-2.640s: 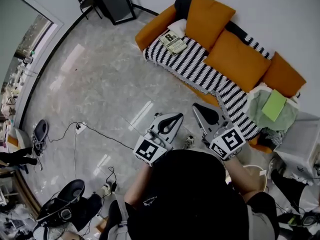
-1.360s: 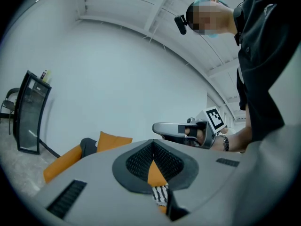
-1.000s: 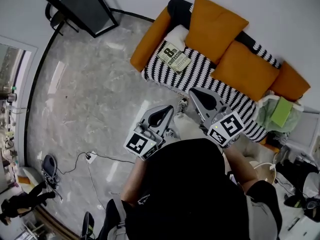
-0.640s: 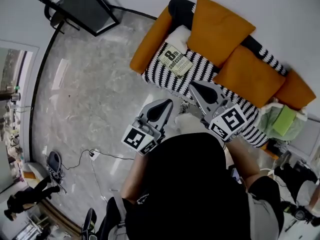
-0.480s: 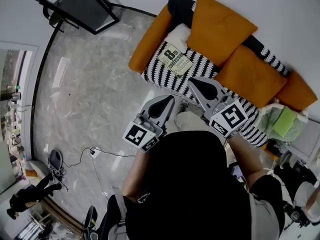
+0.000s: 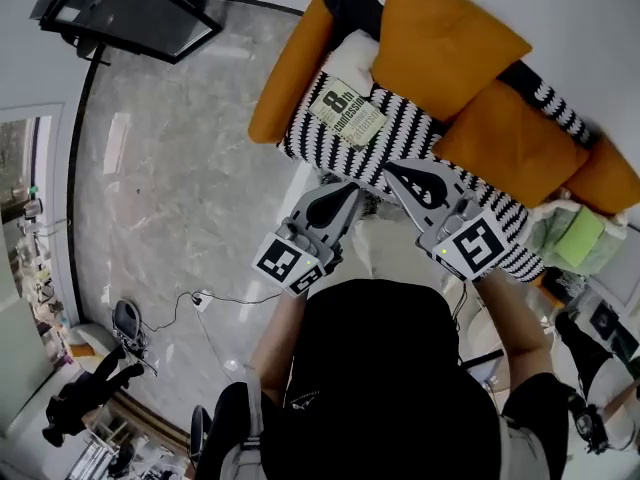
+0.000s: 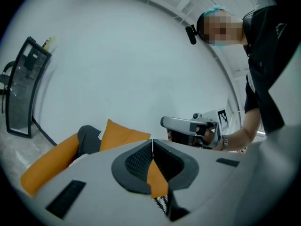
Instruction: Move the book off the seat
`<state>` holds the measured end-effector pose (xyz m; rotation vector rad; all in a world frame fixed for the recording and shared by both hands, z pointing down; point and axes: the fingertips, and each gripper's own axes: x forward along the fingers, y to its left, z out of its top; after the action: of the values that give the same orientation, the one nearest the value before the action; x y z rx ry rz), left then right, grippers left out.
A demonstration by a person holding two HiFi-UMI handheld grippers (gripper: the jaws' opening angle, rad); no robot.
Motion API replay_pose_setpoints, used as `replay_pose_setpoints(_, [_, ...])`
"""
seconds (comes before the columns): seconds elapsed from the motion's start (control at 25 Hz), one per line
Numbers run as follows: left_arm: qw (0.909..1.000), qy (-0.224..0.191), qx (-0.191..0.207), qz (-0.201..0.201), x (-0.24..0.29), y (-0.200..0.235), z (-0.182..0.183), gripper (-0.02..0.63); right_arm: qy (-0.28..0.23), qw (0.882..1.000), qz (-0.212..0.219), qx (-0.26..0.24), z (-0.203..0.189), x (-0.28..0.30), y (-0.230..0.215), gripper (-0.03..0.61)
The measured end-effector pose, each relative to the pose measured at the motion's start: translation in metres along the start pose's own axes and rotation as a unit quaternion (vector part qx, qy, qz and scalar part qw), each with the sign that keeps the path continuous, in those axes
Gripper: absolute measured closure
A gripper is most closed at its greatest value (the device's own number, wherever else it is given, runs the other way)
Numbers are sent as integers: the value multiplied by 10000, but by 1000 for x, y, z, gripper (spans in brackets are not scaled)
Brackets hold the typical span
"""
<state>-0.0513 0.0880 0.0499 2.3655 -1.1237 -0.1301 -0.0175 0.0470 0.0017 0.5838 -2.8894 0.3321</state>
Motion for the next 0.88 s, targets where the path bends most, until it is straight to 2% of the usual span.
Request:
replay_pose_setpoints(0.24, [9981,198,-539,-213,32,70,-32,603,314,9982,-458,236,-40,26,-32,563])
replay_pose_setpoints(0.52, [9911,405,-1262,-112,50,165,-82,601,600,9938,-828,435,-92,75,-59,563])
replay_pose_setpoints(0.68, [9809,483,-1884,81,55,224,-133,601,479,9899,-992,897,-119,112,-71,563])
replay_pose_setpoints(0.88, [9647,528,-2559,313,65,295,-199,598,377,9848,-1150,1249,-165,147,-89,563])
